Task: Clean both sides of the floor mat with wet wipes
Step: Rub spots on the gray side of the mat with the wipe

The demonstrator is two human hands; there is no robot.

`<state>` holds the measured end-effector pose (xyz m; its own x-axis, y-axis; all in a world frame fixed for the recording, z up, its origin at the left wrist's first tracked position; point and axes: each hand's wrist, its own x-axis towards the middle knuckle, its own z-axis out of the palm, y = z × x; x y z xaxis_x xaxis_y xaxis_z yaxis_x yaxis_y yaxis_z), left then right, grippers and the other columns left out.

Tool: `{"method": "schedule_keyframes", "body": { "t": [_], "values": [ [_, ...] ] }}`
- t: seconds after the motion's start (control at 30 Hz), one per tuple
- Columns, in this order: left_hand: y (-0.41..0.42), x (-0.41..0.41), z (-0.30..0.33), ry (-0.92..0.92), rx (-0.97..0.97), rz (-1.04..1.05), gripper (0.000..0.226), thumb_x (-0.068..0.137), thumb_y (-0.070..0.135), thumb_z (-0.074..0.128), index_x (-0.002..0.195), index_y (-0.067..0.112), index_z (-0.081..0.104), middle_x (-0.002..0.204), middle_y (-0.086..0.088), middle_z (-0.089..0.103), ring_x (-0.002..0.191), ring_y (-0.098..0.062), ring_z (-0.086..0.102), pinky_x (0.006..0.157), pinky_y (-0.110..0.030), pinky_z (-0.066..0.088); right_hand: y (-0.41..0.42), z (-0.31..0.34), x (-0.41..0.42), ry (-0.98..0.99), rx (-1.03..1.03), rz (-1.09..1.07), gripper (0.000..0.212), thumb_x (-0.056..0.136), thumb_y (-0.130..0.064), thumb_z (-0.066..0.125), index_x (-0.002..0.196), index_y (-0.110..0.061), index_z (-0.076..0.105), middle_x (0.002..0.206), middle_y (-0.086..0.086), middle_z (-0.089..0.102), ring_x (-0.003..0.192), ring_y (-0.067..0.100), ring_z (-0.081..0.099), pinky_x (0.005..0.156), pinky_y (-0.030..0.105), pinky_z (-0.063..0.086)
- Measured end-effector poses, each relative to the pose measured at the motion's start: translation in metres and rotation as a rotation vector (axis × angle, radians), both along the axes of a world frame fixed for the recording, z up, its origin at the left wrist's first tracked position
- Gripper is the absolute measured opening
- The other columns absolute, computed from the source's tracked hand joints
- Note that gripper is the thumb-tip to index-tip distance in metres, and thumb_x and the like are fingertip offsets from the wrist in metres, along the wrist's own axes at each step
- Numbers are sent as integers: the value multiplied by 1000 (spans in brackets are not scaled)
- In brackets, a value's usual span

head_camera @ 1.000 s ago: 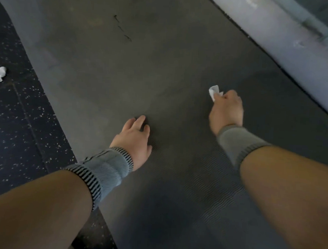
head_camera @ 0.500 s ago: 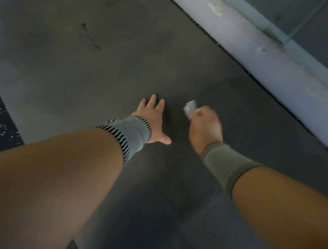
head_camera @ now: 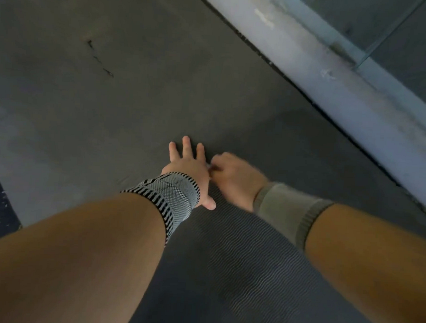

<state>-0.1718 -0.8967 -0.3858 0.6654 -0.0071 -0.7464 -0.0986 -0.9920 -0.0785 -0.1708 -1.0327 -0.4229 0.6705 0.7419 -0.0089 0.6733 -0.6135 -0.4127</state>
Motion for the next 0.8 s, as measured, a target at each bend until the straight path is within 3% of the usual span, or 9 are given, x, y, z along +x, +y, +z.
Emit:
{"method": "schedule_keyframes", "body": {
  "t": [0.03, 0.1, 0.2, 0.4, 0.47, 0.57, 0.63, 0.73, 0.8],
  "values": [
    [1, -1, -1, -5, -12, 41, 135, 66, 62, 78, 153, 17, -16, 158, -9, -26, 144, -40, -20, 116, -54, 22, -17, -3, 22, -80, -8, -46, 19, 89, -15, 56, 102, -16, 69, 98, 10, 61, 90, 27, 55, 83, 33, 47],
    [3, -4, -4, -19, -32, 117, 141, 62, 61, 81, 150, 20, -20, 156, -6, -31, 145, -38, -20, 109, -52, 33, -51, 5, 70, -174, -5, -491, 17, 90, -19, 57, 101, -19, 70, 105, 13, 63, 90, 23, 59, 79, 15, 41],
    [5, -6, -3, -28, -35, 111, 141, 61, 61, 80, 150, 22, -22, 155, -5, -32, 144, -37, -21, 107, -51, 36, -63, -2, 98, -92, -78, -996, 25, 90, -14, 46, 108, -12, 62, 115, 16, 55, 99, 26, 53, 76, 24, 37],
    [5, -7, -1, -32, -48, 114, 141, 62, 61, 80, 150, 21, -22, 156, -5, -32, 144, -37, -22, 110, -51, 32, -22, -2, 43, -110, -92, -134, 13, 89, -24, 56, 98, -21, 65, 93, 6, 55, 84, 23, 53, 73, 28, 42],
    [5, -7, -3, -34, -42, 113, 141, 62, 61, 80, 150, 22, -22, 155, -4, -33, 144, -36, -22, 109, -52, 34, -56, -2, 79, -218, -80, -447, 10, 86, -30, 63, 91, -22, 68, 91, 5, 59, 85, 22, 57, 69, 17, 39],
    [5, -7, -3, -33, -39, 112, 140, 62, 61, 80, 150, 23, -23, 155, -4, -33, 144, -36, -22, 108, -52, 35, -82, -8, 112, -182, -145, -967, 21, 93, -21, 51, 109, -9, 60, 114, 11, 57, 102, 26, 54, 83, 25, 41],
    [5, -7, -2, -28, -41, 119, 140, 63, 60, 80, 150, 23, -23, 155, -4, -33, 144, -36, -22, 108, -52, 35, -57, -5, 97, -153, -150, -852, 16, 95, -28, 49, 91, -16, 58, 95, -2, 59, 85, 15, 53, 67, 12, 35],
    [3, -6, 1, -25, -39, 124, 139, 64, 60, 80, 150, 22, -23, 155, -4, -33, 144, -36, -22, 108, -52, 35, -37, -2, 65, -108, -160, -328, 7, 92, -20, 54, 90, -16, 60, 83, -3, 47, 78, 20, 51, 65, 26, 34],
    [3, -7, 1, -17, -32, 122, 139, 64, 60, 80, 149, 22, -24, 155, -4, -34, 144, -36, -23, 108, -52, 35, -63, 0, 83, -136, -219, -363, 12, 91, -18, 55, 97, -20, 65, 92, 4, 51, 88, 26, 54, 70, 31, 37]
  ]
}}
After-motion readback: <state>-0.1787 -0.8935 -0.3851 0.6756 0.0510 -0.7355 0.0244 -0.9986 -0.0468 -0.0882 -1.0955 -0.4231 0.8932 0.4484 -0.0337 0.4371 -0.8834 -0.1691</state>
